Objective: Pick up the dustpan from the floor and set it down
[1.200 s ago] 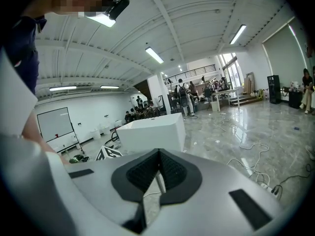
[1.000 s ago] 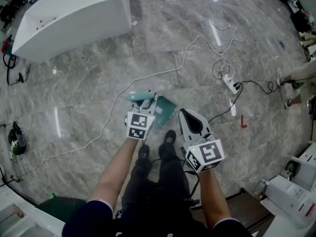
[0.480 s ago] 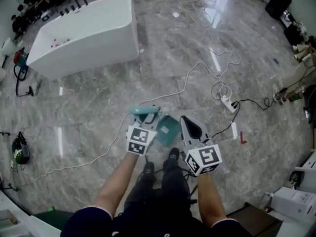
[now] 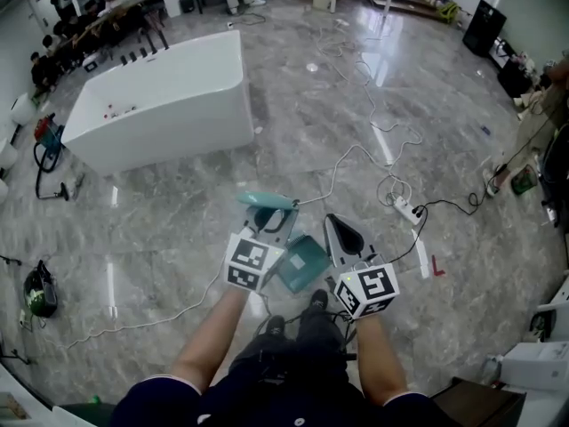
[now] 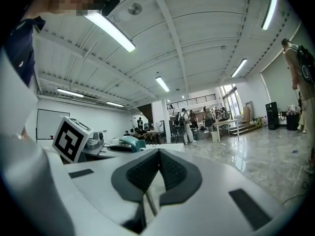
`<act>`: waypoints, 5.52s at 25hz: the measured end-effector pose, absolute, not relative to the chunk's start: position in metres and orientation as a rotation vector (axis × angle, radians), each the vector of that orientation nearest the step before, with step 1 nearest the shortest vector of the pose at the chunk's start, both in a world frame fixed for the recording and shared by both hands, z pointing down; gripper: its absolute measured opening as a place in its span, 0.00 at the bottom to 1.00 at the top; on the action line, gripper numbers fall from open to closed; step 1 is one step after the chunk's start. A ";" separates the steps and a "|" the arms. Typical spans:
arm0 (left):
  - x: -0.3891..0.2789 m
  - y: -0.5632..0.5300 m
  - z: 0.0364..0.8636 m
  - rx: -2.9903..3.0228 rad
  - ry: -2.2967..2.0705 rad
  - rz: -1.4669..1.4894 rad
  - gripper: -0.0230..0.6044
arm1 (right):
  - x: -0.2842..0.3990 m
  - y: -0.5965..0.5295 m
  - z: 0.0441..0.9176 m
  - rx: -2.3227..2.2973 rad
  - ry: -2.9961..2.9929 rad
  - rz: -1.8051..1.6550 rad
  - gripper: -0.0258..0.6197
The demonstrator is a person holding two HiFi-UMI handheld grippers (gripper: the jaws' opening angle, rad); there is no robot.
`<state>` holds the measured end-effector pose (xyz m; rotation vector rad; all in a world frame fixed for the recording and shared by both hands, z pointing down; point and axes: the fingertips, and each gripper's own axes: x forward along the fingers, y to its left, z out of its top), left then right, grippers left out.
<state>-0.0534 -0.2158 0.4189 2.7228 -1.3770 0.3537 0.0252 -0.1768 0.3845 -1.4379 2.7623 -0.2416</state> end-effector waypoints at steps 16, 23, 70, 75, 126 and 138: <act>-0.062 -0.161 0.381 2.770 -1.353 0.294 0.21 | 0.012 -0.132 0.357 -1.413 2.739 -0.148 0.05; -0.067 -0.159 0.379 2.768 -1.353 0.273 0.21 | 0.004 -0.132 0.351 -1.411 2.748 -0.129 0.05; -0.019 -0.292 0.558 2.605 -1.341 0.433 0.21 | 0.106 -0.217 0.500 -1.662 2.774 -0.520 0.05; -0.007 -0.326 0.614 2.492 -1.372 0.480 0.21 | 0.127 -0.236 0.533 -1.680 2.771 -0.610 0.05; 0.005 -0.315 0.777 2.105 -1.269 0.626 0.21 | 0.131 -0.299 0.605 -1.645 2.813 -0.767 0.05; -0.008 -0.247 0.605 2.425 -1.201 0.425 0.06 | 0.078 -0.252 0.531 -1.592 2.792 -0.630 0.05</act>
